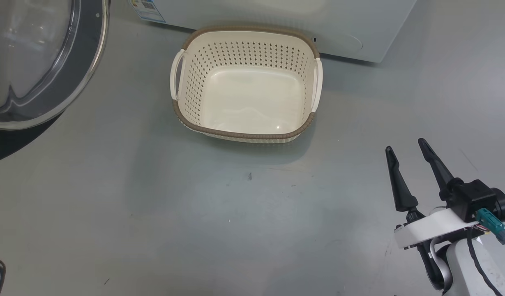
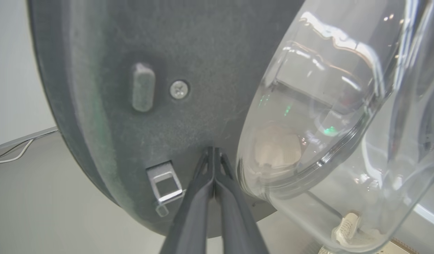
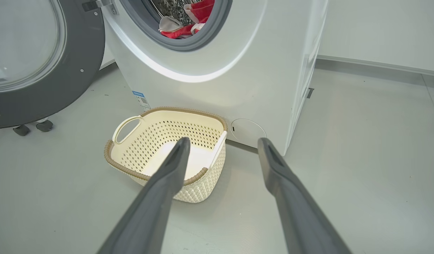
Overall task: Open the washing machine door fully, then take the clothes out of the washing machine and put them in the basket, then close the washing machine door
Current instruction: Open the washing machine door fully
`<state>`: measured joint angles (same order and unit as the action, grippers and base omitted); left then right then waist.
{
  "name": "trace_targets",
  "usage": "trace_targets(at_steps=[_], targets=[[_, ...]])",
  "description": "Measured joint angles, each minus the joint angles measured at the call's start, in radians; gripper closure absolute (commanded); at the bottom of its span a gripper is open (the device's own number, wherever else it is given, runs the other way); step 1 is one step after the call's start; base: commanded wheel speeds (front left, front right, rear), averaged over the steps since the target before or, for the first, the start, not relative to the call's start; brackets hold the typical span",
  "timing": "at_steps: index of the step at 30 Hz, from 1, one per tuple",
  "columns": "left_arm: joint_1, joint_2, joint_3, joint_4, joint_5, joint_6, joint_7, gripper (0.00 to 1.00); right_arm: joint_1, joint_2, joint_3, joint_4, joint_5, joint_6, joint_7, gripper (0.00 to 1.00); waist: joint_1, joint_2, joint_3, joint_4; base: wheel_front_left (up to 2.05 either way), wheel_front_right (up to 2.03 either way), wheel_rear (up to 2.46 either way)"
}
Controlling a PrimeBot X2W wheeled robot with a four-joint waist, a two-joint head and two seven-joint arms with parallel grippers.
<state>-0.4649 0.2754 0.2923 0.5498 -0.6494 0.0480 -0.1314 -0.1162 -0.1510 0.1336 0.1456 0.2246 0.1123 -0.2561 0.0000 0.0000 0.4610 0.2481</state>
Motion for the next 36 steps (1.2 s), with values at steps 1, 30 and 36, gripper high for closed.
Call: trace_targets(at_steps=[1, 30, 36], targets=[[0.000, 0.001, -0.003, 0.006, 0.002, -0.002, -0.003, 1.00, 0.000, 0.003, 0.001, 0.004, 0.000, 0.000, 0.000, 0.00, 0.0000, 0.0000, -0.006, -0.001, 0.00, 0.00, 0.00], [0.169, -0.050, -0.268, -0.035, 0.188, -0.130, -0.081, 1.00, 0.034, 0.083, 0.015, 0.083, 0.037, 0.001, 0.000, 0.00, 0.0000, 0.0000, -0.330, -0.073, 0.00, 0.00, 0.00], [0.226, -0.088, -0.294, -0.087, 0.188, -0.137, -0.090, 1.00, 0.058, 0.086, 0.017, 0.080, 0.038, 0.001, 0.000, 0.00, 0.0000, 0.0000, -0.382, -0.121, 0.00, 0.00, 0.00]])
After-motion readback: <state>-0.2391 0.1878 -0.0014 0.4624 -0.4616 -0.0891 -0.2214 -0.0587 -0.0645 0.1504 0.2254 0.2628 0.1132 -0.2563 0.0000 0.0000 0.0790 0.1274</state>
